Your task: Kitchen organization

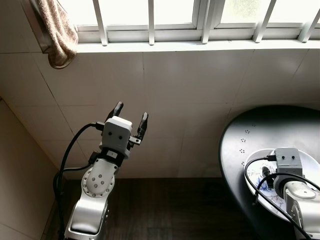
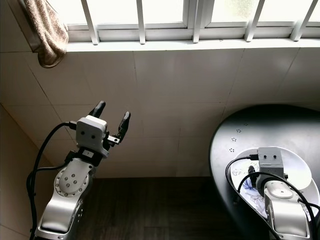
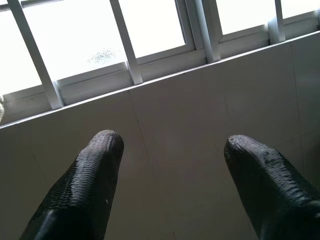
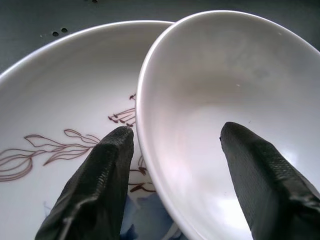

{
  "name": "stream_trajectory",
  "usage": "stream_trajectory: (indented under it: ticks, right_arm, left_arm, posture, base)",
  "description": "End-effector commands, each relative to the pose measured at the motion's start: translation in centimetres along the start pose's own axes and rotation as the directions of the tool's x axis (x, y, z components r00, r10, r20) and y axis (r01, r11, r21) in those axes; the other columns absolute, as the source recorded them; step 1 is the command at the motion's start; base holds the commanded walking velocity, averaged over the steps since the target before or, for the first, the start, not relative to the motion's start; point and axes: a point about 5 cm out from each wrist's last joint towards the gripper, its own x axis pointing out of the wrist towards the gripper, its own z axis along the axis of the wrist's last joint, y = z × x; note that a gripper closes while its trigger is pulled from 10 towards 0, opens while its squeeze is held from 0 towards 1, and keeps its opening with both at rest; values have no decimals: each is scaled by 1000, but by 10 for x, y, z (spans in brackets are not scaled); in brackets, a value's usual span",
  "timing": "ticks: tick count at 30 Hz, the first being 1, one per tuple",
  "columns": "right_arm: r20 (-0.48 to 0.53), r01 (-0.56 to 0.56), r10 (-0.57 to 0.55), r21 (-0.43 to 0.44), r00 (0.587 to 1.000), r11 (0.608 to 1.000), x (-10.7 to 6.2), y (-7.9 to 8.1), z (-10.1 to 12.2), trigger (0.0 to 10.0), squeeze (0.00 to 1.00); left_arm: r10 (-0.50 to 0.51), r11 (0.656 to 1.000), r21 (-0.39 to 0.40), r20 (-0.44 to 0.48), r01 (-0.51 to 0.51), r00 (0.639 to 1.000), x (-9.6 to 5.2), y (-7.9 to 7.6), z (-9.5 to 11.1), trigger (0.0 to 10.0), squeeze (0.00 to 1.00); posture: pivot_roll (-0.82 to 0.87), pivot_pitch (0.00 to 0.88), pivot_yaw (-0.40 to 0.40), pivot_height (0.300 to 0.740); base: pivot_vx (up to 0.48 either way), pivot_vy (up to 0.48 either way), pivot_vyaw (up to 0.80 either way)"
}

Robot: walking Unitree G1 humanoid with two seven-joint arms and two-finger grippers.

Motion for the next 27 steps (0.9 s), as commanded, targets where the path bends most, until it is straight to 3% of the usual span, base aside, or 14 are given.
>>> stream_trajectory:
  ticks: [1,2,3,5,6,17,21,27]
  right_arm:
    - [13,11,-10,-50,1000,999,1,-5,-1,10000,0]
    - [15,5,-4,-80,1000,997,1,-5,-2,9490,0]
    - [11,-7,8,-98,1000,995,1,-4,-5,3333,0]
    - [10,-9,10,-97,1000,995,1,-4,-6,3333,0]
    - [13,-14,15,-93,1000,996,1,-3,-6,0,0]
    - [134,-17,52,-247,990,969,-2,6,5,0,0]
    - [241,14,71,-337,968,942,-6,15,19,0,0]
    - [361,68,73,-362,930,930,-13,24,34,0,0]
  left_arm:
    - [2,1000,10,2,-2,1000,2,1,1,10000,0]
    - [2,1000,10,1,-2,1000,2,1,0,10000,0]
    - [3,1000,11,0,-3,1000,2,1,0,10000,0]
    - [4,1000,11,-1,-4,1000,2,1,-1,10000,0]
    - [4,1000,11,-1,-4,1000,2,1,-1,10000,0]
    - [13,1000,16,-17,-13,1000,2,1,-4,10000,0]
    - [16,1000,16,-22,-15,1000,3,1,-6,10000,0]
    - [17,1000,15,-23,-17,1000,3,1,-6,10000,0]
  posture:
    - [-25,0,-31,740]
    - [-24,0,-33,740]
    - [-24,0,-35,740]
    - [-24,0,-35,740]
    - [-23,0,-36,740]
    - [-21,0,-37,740]
    - [-20,0,-38,740]
    - [-17,0,-39,740]
  base:
    - [0,0,0]
    - [0,0,0]
    - [0,0,0]
    - [0,0,0]
    - [0,0,0]
    - [0,0,0]
    - [0,0,0]
    - [0,0,0]
